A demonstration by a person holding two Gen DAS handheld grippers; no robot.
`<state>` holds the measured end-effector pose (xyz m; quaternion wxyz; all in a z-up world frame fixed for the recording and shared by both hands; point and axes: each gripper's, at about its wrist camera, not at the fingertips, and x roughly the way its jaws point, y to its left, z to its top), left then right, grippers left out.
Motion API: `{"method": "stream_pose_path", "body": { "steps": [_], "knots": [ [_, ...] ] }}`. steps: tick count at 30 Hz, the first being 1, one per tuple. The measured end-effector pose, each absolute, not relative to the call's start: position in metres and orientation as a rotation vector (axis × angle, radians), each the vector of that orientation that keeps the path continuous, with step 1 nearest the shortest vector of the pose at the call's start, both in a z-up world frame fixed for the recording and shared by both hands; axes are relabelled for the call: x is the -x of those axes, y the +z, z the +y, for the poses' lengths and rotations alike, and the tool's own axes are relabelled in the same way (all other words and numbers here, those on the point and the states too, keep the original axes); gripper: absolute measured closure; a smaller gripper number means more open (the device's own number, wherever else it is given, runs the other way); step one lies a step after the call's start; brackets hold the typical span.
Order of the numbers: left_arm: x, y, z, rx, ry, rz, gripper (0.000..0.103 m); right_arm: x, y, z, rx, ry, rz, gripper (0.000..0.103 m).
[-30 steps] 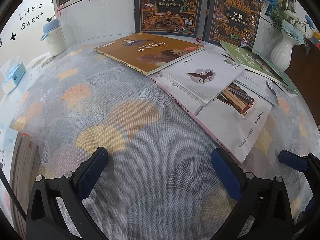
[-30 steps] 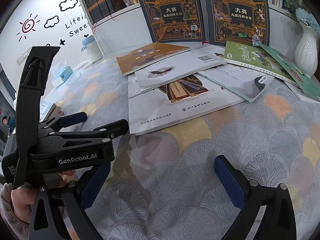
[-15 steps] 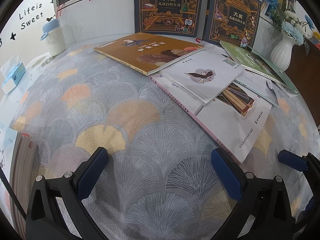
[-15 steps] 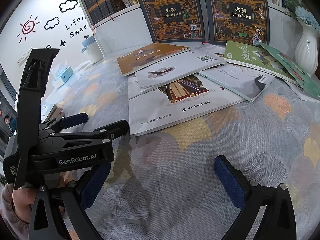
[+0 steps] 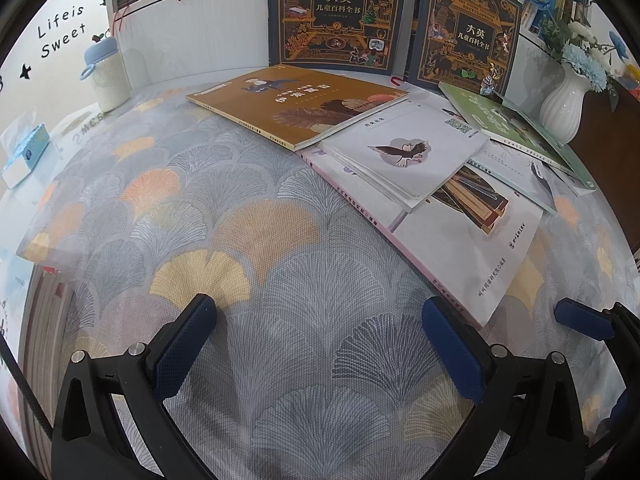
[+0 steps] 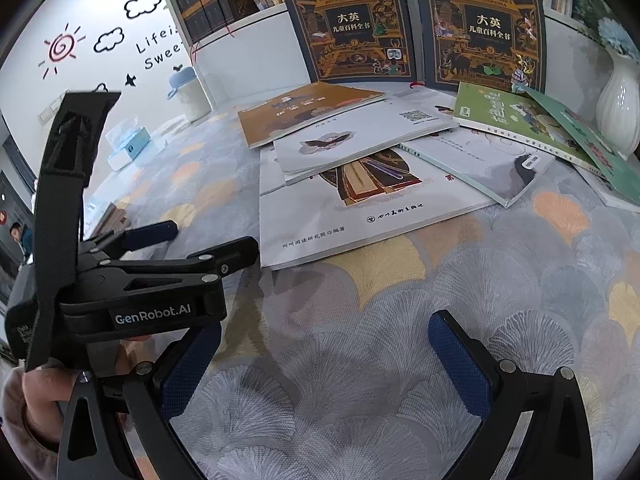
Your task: Organize books
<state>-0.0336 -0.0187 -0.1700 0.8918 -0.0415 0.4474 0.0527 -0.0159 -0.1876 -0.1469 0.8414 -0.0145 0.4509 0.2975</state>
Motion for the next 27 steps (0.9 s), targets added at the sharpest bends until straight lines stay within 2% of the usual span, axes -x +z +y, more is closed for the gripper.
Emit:
{"method": "stream_pose_path", "body": {
  "steps": [7,27],
  "knots": [
    [0.033,-0.17,-0.019,0.08,0.112,0.93,0.0,0.027,-0.152,-0.159,0.262,0.529,0.941,0.0],
    [0.05,-0.169,-0.017,0.046,0.084,0.94,0.0,0.027,-0.153,-0.165,0.23,0.553,0.954,0.0]
  ]
}}
